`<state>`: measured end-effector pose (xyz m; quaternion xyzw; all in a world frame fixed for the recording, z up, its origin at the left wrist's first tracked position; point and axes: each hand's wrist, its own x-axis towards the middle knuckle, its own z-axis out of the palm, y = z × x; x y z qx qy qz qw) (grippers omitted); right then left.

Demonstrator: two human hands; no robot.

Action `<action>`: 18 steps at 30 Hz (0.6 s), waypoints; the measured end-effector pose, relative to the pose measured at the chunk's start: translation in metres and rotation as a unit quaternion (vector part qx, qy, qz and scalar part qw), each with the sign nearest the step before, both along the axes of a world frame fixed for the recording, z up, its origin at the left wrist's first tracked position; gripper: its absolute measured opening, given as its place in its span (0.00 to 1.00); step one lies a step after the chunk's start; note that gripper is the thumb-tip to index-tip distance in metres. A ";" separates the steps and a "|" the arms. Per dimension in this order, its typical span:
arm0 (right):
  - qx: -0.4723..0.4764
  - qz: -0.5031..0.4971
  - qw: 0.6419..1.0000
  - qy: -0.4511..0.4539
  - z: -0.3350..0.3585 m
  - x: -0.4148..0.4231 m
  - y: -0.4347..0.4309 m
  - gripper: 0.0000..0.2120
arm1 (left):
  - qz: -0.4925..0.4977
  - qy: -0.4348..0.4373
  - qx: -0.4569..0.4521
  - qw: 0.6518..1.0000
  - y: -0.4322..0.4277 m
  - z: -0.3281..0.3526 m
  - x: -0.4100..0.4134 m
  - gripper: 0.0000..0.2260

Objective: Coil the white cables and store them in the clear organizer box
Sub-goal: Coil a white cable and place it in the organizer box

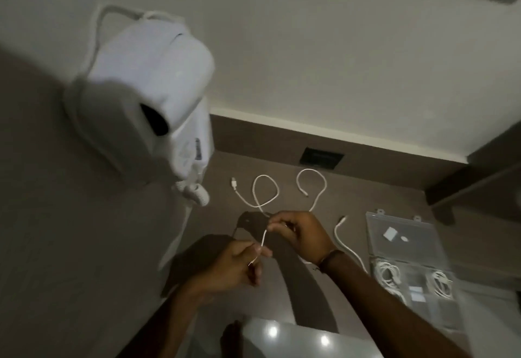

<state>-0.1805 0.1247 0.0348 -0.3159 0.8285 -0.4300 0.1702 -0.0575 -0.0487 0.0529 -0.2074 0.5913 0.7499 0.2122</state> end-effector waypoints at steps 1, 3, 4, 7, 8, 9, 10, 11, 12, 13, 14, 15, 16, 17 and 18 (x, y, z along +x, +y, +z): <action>-0.049 -0.032 0.997 -0.042 0.016 0.003 0.012 0.05 | 0.032 0.007 0.064 0.997 0.011 0.015 -0.001 0.11; -0.137 -0.089 0.982 -0.099 0.037 0.015 0.030 0.12 | 0.124 0.027 0.183 0.975 0.028 0.044 -0.002 0.10; -0.158 -0.109 0.974 -0.118 0.046 0.024 0.039 0.15 | 0.175 0.047 0.224 0.958 0.037 0.055 -0.004 0.09; -0.148 -0.111 0.973 -0.139 0.064 0.057 0.062 0.10 | 0.253 0.135 0.229 0.930 0.061 0.080 -0.019 0.10; -0.129 -0.091 0.977 -0.141 0.069 0.068 0.070 0.09 | 0.253 0.167 0.157 0.940 0.067 0.088 -0.024 0.09; -0.106 -0.071 0.982 -0.141 0.077 0.077 0.077 0.09 | 0.243 0.191 0.055 0.949 0.071 0.094 -0.025 0.10; -0.083 -0.049 0.986 -0.137 0.088 0.083 0.084 0.09 | 0.218 0.216 -0.055 0.950 0.073 0.097 -0.024 0.11; -0.060 -0.025 0.990 -0.126 0.102 0.085 0.088 0.10 | 0.176 0.250 -0.175 0.936 0.076 0.098 -0.019 0.11; -0.036 -0.002 0.995 -0.089 0.116 0.083 0.092 0.11 | 0.116 0.284 -0.300 0.903 0.077 0.098 -0.014 0.11; -0.004 0.013 1.000 -0.022 0.130 0.077 0.095 0.11 | 0.052 0.309 -0.407 0.858 0.076 0.099 -0.007 0.10; 0.027 0.019 0.998 0.056 0.141 0.069 0.097 0.11 | 0.000 0.315 -0.455 0.833 0.076 0.097 0.000 0.11; 0.048 0.012 0.992 0.119 0.150 0.060 0.099 0.10 | -0.039 0.307 -0.449 0.838 0.079 0.096 0.006 0.12; 0.043 -0.005 0.988 0.145 0.155 0.052 0.102 0.10 | -0.048 0.284 -0.364 0.886 0.084 0.098 0.013 0.13; 0.008 -0.029 0.991 0.130 0.155 0.046 0.103 0.08 | -0.025 0.246 -0.243 0.938 0.090 0.103 0.018 0.11; -0.052 -0.061 0.994 0.080 0.151 0.044 0.104 0.05 | 0.016 0.198 -0.115 0.973 0.093 0.106 0.020 0.09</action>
